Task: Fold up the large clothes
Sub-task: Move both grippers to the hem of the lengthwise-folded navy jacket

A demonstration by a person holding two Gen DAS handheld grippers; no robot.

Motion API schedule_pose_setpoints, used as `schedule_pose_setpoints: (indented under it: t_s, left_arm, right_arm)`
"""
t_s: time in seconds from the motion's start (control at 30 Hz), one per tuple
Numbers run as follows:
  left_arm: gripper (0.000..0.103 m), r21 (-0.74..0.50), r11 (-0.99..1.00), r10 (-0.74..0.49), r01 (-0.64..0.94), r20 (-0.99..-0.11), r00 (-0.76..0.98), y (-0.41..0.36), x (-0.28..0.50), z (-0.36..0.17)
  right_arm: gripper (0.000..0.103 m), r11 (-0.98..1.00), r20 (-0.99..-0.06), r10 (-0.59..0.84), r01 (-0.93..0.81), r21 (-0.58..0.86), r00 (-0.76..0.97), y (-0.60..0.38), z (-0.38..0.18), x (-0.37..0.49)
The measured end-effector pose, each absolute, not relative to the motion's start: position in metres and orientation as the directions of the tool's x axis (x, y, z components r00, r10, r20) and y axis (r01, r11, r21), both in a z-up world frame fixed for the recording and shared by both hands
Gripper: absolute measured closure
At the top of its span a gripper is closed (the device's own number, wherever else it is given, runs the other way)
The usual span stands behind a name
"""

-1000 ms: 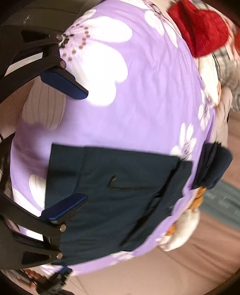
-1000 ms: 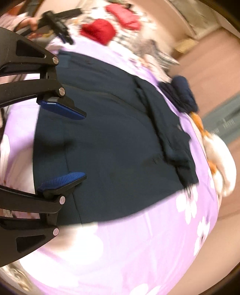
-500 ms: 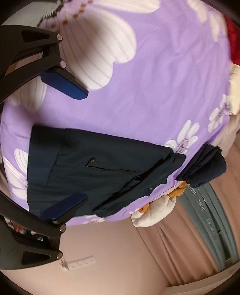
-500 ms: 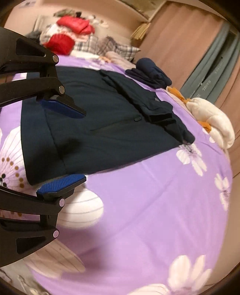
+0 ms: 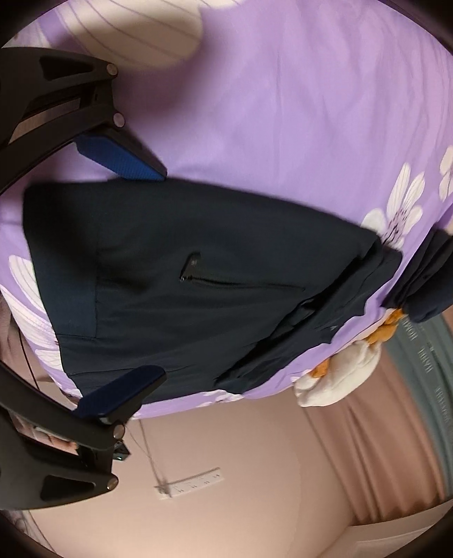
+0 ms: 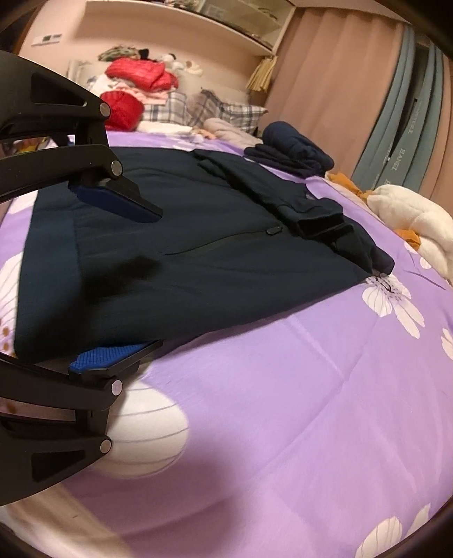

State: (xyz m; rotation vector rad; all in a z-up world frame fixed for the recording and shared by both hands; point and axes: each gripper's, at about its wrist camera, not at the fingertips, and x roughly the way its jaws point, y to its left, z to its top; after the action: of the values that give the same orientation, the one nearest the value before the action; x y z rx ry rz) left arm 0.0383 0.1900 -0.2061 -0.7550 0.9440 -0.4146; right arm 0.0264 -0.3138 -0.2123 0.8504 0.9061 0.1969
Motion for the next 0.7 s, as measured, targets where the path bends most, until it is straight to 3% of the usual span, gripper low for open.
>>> schedule_pose_setpoints:
  t_s: [0.4,0.7]
  left_arm:
    - [0.001,-0.817,0.577,-0.719,0.000,-0.508,0.474,0.178,0.086,-0.215]
    - [0.006,-0.821,0.568,-0.757,0.057,-0.494,0.427,0.168,0.073,-0.210]
  right_arm:
    - [0.037,0.573,-0.539,0.582,0.164,0.803,0.608,-0.318,-0.219,0.066]
    - [0.037,0.617,-0.561,0.588,0.125,0.777,0.583,-0.301,-0.215,0.048]
